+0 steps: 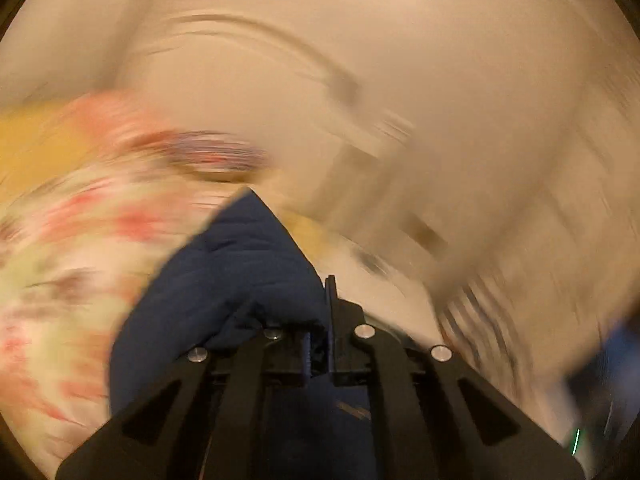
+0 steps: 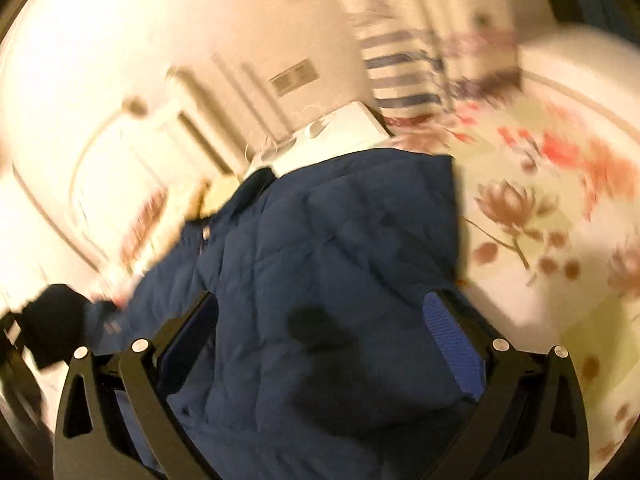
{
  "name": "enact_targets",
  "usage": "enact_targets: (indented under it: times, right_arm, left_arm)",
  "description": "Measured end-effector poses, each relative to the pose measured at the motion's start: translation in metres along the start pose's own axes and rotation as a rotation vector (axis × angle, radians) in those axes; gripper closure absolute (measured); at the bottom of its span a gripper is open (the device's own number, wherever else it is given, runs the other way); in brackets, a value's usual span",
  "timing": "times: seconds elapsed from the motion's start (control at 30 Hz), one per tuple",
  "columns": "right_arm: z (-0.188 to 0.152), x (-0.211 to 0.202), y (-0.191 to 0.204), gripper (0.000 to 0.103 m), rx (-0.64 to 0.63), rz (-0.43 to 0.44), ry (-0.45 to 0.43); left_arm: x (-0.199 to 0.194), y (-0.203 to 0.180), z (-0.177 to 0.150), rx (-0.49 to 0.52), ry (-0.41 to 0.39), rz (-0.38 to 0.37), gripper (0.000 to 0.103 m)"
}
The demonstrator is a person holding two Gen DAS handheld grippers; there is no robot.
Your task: Fold large clothes
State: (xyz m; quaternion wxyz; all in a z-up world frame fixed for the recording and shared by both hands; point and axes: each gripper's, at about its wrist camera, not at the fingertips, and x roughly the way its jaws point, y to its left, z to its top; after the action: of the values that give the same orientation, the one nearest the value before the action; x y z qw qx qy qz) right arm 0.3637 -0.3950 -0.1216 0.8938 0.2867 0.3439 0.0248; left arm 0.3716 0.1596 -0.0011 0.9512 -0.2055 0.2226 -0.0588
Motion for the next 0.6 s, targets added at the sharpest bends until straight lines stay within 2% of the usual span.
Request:
enact_targets:
  times: [0.07, 0.1, 0.17, 0.23, 0.27, 0.3, 0.33, 0.4, 0.47, 0.53, 0.57, 0.6]
  right_arm:
    - [0.001, -0.003, -0.007, 0.005, 0.036, 0.02, -0.014]
    - [0.001, -0.002, -0.005, 0.005, 0.027, 0.011, -0.016]
    - [0.001, -0.002, 0.001, 0.005, -0.002, -0.02, -0.022]
    - [0.001, -0.001, 0.004, 0.005, -0.018, -0.032, -0.023]
    - [0.002, -0.001, 0.002, 0.005, -0.015, -0.029, -0.021]
    - [0.002, -0.001, 0.0, 0.005, -0.007, -0.024, -0.02]
    - [0.003, -0.001, -0.002, 0.005, 0.002, -0.017, -0.019]
    - [0.0, -0.002, -0.002, 0.005, 0.002, -0.013, -0.016]
    - [0.0, -0.001, -0.001, 0.005, -0.001, -0.015, -0.014]
    - [0.0, -0.001, -0.001, 0.005, -0.001, -0.013, -0.012]
    - [-0.001, -0.001, -0.001, 0.005, 0.0, -0.011, -0.013]
    - [0.0, -0.002, -0.001, 0.005, 0.002, -0.008, -0.013]
  left_arm:
    - [0.023, -0.075, -0.029, 0.186, 0.079, -0.076, 0.097]
    - [0.036, -0.112, -0.054, 0.283, 0.135, -0.114, 0.094]
    - [0.053, -0.152, -0.093, 0.389, 0.211, -0.15, 0.092]
    - [0.081, -0.183, -0.142, 0.469, 0.325, -0.153, 0.088]
    - [0.1, -0.191, -0.169, 0.483, 0.411, -0.147, 0.076]
    - [0.114, -0.195, -0.185, 0.497, 0.467, -0.138, 0.058]
    - [0.122, -0.194, -0.203, 0.533, 0.495, -0.118, 0.05]
    - [0.118, -0.205, -0.228, 0.679, 0.459, -0.064, 0.037]
    - [0.1, -0.215, -0.231, 0.771, 0.427, -0.057, 0.032]
    - [0.073, -0.22, -0.22, 0.841, 0.325, -0.024, 0.032]
    - [0.052, -0.222, -0.213, 0.872, 0.249, -0.024, 0.029]
    - [0.034, -0.223, -0.204, 0.884, 0.192, -0.039, 0.021]
